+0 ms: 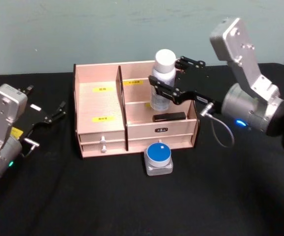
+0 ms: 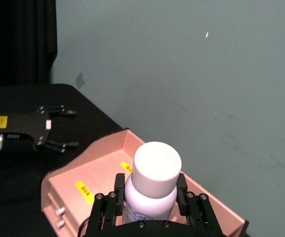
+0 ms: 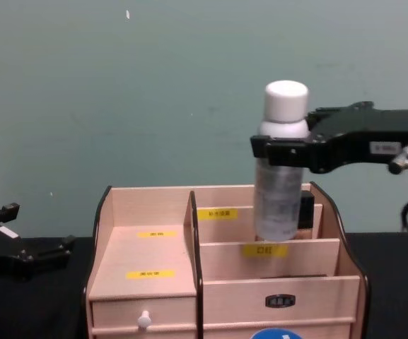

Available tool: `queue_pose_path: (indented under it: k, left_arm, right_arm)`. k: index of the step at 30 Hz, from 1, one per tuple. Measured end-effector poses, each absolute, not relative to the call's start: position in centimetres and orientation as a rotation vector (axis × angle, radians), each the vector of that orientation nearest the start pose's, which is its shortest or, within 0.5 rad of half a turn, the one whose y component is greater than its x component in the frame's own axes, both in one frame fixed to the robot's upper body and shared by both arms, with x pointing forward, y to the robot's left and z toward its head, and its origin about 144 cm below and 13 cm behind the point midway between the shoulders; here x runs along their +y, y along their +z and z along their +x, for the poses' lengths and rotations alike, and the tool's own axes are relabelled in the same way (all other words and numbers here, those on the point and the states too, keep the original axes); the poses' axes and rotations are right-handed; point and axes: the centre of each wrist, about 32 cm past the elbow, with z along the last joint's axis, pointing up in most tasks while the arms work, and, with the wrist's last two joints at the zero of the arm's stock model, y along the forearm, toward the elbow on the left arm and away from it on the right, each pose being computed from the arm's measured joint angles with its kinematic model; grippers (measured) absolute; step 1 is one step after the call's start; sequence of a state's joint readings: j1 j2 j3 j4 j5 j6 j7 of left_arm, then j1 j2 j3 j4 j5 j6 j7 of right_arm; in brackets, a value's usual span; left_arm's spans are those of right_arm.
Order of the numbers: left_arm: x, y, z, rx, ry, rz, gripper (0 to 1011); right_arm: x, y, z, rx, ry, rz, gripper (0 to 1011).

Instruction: Pick up the facial cleanser and watermelon frost from the table and place them into the tiered storage box.

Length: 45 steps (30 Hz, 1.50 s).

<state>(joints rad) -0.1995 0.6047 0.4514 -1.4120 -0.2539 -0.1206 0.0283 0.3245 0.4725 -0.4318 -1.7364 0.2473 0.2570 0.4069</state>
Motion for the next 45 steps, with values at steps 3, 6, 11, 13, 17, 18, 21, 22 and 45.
queue_pose_path:
  k: [3, 6, 11, 13, 17, 18, 21, 22, 45]
  left_arm:
    - [31.0, 114.0, 48.9, -0.285, 1.248, 0.304, 1009]
    - [31.0, 114.0, 48.9, -0.285, 1.248, 0.304, 1010]
    - [31.0, 114.0, 48.9, -0.285, 1.248, 0.304, 1010]
    - [31.0, 114.0, 48.9, -0.285, 1.248, 0.304, 1010]
    - [31.0, 114.0, 48.9, -0.285, 1.248, 0.304, 1010]
    - [31.0, 114.0, 48.9, -0.285, 1.248, 0.305, 1010]
    - [31.0, 114.0, 48.9, -0.285, 1.248, 0.304, 1010]
    - [31.0, 114.0, 48.9, -0.285, 1.248, 0.304, 1010]
    - [31.0, 114.0, 48.9, -0.285, 1.248, 0.304, 1010]
  right_arm:
    - [-21.4, 126.5, 50.9, -0.231, -0.772, -0.224, 613]
    - [-20.8, 126.4, 52.0, -0.232, -0.779, -0.219, 613]
    - [-20.2, 126.2, 53.0, -0.233, -0.784, -0.216, 613]
    - [-20.0, 126.1, 53.3, -0.232, -0.786, -0.217, 613]
    - [-19.7, 125.8, 54.0, -0.229, -0.791, -0.219, 613]
    - [-19.6, 125.7, 54.3, -0.229, -0.793, -0.217, 613]
    - [-19.5, 125.6, 54.8, -0.228, -0.798, -0.215, 613]
    - [-19.4, 125.6, 55.0, -0.228, -0.799, -0.214, 613]
    - [-18.6, 124.2, 57.2, -0.192, -0.790, -0.227, 613]
